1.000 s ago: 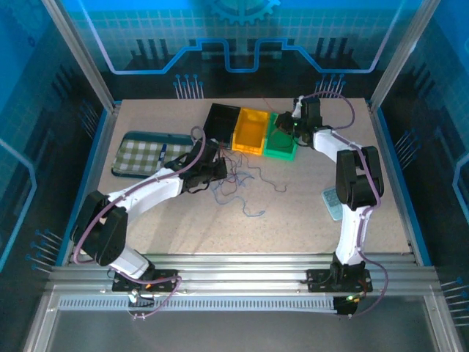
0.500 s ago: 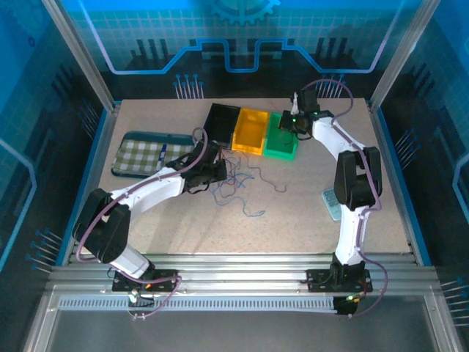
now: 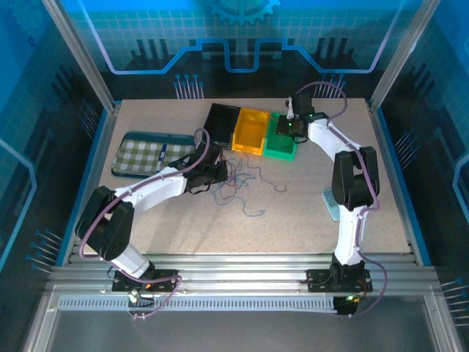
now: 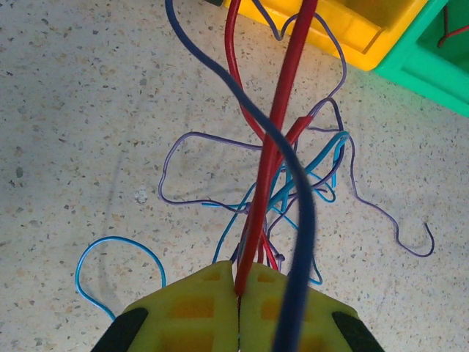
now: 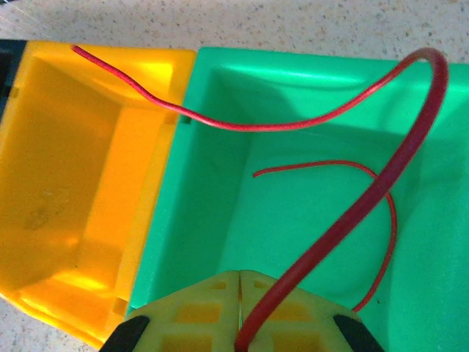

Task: Untangle the cables

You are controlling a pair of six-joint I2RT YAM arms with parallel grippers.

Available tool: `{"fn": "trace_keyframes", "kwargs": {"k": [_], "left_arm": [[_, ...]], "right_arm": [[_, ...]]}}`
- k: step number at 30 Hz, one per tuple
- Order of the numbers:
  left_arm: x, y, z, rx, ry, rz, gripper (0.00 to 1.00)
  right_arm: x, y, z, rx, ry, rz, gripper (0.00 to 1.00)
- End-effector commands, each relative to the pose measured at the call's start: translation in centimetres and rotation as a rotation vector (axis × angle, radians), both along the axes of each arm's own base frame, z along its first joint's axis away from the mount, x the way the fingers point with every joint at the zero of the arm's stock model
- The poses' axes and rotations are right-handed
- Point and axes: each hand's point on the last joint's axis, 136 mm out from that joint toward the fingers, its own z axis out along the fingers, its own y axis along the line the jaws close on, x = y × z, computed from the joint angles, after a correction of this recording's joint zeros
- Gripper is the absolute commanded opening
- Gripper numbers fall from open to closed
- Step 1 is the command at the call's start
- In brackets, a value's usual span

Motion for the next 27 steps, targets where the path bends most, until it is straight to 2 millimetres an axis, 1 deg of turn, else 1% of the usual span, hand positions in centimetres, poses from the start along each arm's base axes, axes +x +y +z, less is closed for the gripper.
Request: {"fn": "trace_keyframes", "kwargs": {"k": [1, 3, 6, 12, 13, 14, 17, 20, 22, 24, 27], "left_arm": [[0.7, -0.8, 1.5, -0.023, -0.048, -0.017, 0.0], [0.7, -0.7, 1.5, -0.023, -0.05, -0.016, 0.0], [0.8, -0.7, 1.7, -0.025, -0.057, -0.012, 0.0], [0.8, -0.5, 1.8, -0.019, -0.064, -0.005, 0.0], [0.8, -0.5, 1.8, -0.018, -0.065, -0.005, 0.0], [0.8, -0.4, 1.8, -0.017, -0.066, -0.002, 0.0], [0.7, -0.2, 1.9, -0.015, -0.069, 0.003, 0.0], [0.7, -0.2, 1.9, -0.014, -0.069, 0.006, 0.0], [0.7, -0.2, 1.8, -0.017, -0.067, 0.008, 0.0], [0.8, -0.3, 1.7, -0.019, -0.065, 0.005, 0.0], [1.0, -0.7, 1.6, -0.023, -0.061, -0.004, 0.0]], "right_arm": [[-1.2, -0.7, 0.6, -0.049, 0.024, -0.033, 0.0], [-1.2, -1.4, 0.3, -0.078, 0.048, -0.069, 0.0], [-0.6, -2.1, -0.1, -0.123, 0.092, -0.12, 0.0], [1.3, -1.3, -0.8, -0.239, 0.157, -0.123, 0.0], [1.4, -1.3, -1.8, -0.265, 0.184, -0.122, 0.0], [1.7, -1.3, -2.1, -0.286, 0.195, -0.123, 0.0], [1.7, -1.2, -3.1, -0.323, 0.233, -0.113, 0.0], [1.0, -1.2, -3.6, -0.324, 0.259, -0.103, 0.0], [0.6, -0.9, -3.2, -0.311, 0.235, -0.089, 0.0], [0.5, -0.6, -2.3, -0.282, 0.174, -0.074, 0.0], [1.0, -0.1, 0.3, -0.241, 0.032, -0.064, 0.0]]}}
